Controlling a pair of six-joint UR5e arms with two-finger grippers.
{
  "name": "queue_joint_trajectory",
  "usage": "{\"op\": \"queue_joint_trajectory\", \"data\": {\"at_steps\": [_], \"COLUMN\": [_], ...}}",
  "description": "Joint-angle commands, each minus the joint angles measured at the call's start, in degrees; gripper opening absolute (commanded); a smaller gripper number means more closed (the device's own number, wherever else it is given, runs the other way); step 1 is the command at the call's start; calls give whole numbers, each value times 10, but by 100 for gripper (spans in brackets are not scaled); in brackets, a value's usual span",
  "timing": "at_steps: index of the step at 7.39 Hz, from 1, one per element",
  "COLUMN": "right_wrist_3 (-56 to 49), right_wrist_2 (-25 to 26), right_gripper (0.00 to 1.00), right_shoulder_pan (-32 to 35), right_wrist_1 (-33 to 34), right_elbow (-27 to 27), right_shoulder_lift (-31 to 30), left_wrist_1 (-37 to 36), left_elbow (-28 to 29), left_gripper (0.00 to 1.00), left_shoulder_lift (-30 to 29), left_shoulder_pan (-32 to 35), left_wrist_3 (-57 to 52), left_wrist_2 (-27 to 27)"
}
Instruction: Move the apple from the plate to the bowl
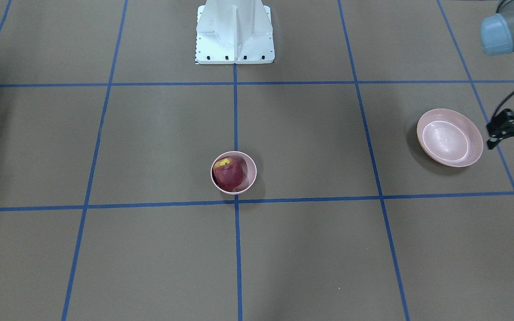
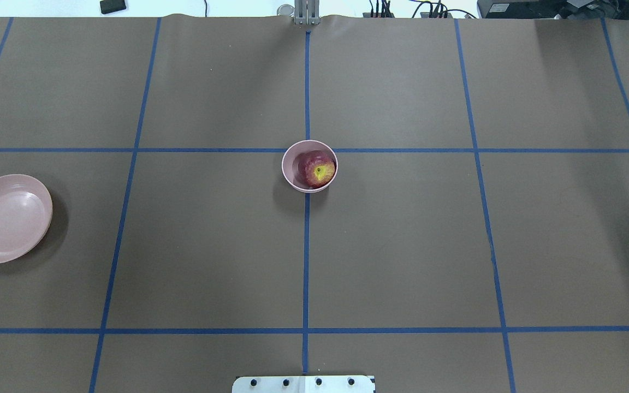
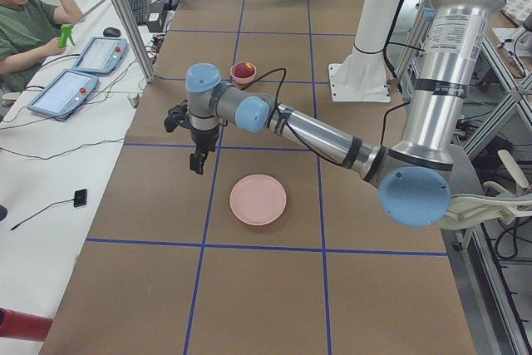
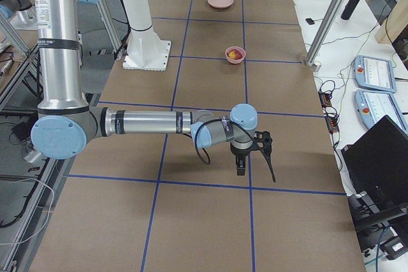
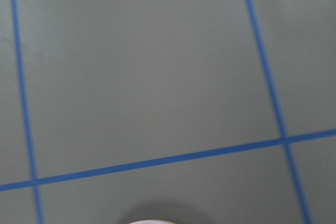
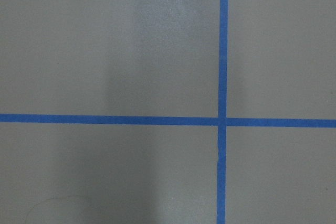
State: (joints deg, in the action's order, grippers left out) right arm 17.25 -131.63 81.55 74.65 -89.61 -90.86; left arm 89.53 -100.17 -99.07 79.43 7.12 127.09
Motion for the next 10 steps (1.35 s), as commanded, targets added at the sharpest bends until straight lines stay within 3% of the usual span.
{"op": "queue_joint_trajectory", "data": {"at_steps": [1,4,7,10], "right_wrist_3": [1,0,-1,-35], "right_wrist_2": [-8,-68,-61,-57], "right_gripper": [100,100,100,100], "right_shoulder_pan": [15,68,68,61], "right_wrist_1": [1,21,40,93], "right_elbow": [0,-4,-5,-30], "right_shoulder_lift": [-19,-43,-36,-34], "left_wrist_1": [6,26,24,24], "left_elbow": [110,132,113,115], "left_gripper": [98,98,98,98], "left_shoulder_lift": [13,56,63,63], "left_shoulder_pan": [84,101,114,112], "left_wrist_3": [-58,-55,-55,-53], "left_wrist_2": [76,81,78,26]}}
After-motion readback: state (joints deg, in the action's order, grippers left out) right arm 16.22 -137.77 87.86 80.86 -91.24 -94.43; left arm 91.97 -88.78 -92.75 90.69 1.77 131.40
